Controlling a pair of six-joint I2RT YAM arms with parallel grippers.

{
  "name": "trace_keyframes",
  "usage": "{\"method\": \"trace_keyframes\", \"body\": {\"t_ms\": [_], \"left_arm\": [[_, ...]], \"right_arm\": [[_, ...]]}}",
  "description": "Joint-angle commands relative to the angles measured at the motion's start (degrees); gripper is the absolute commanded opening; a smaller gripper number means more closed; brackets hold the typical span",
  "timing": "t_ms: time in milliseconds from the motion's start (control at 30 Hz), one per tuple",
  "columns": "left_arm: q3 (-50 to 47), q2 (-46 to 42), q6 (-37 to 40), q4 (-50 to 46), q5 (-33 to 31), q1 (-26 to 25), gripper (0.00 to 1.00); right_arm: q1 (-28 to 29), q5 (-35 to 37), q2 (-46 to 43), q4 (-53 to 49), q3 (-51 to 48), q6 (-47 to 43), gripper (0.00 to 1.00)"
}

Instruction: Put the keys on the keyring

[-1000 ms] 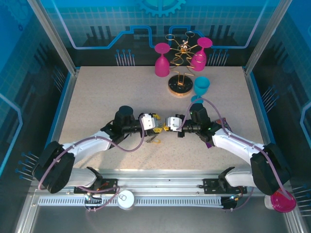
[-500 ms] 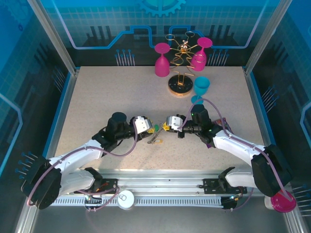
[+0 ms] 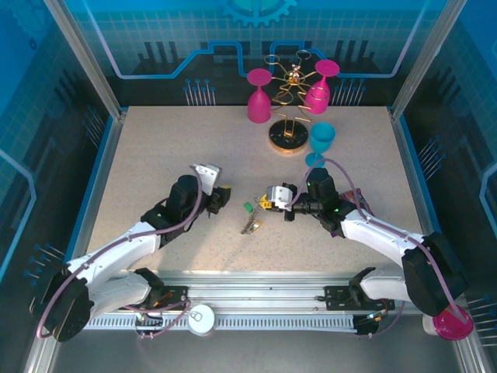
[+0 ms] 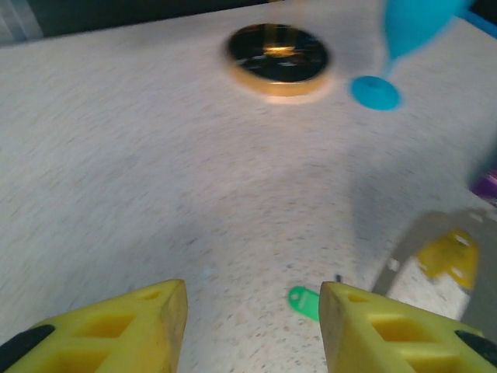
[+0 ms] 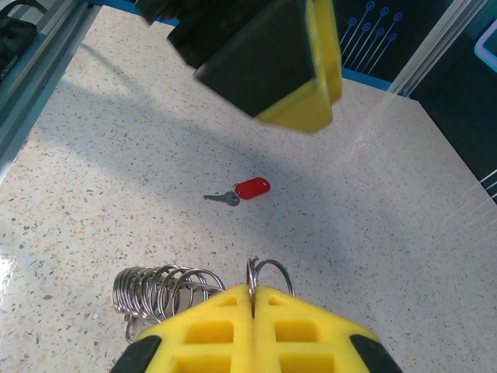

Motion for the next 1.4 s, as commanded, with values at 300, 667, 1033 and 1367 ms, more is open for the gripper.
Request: {"method": "trace_keyframes", "body": {"t_ms": [300, 667, 1033, 1367], "left_arm": [[6.3, 10.4, -50.3, -33.4, -9.3, 0.4, 0.48], [11.6, 20.3, -56.4, -33.1, -9.4, 1.2, 0.44], [15.3, 28.3, -59.6, -32.7, -6.1, 2.8, 0.35], [15.4, 31.2, -58.6, -29.2, -4.4, 3.9, 0.31]], "right_arm": [[0.6, 0.1, -2.1, 0.9, 0.1, 1.9, 0.00], [0.6, 0.5, -2.9, -1.5, -0.1, 1.0, 0.00], [0.6, 0.1, -2.8, -2.2, 0.3, 1.4, 0.00], [0.6, -0.1, -2.9, -2.6, 0.4, 1.4, 0.00]]}}
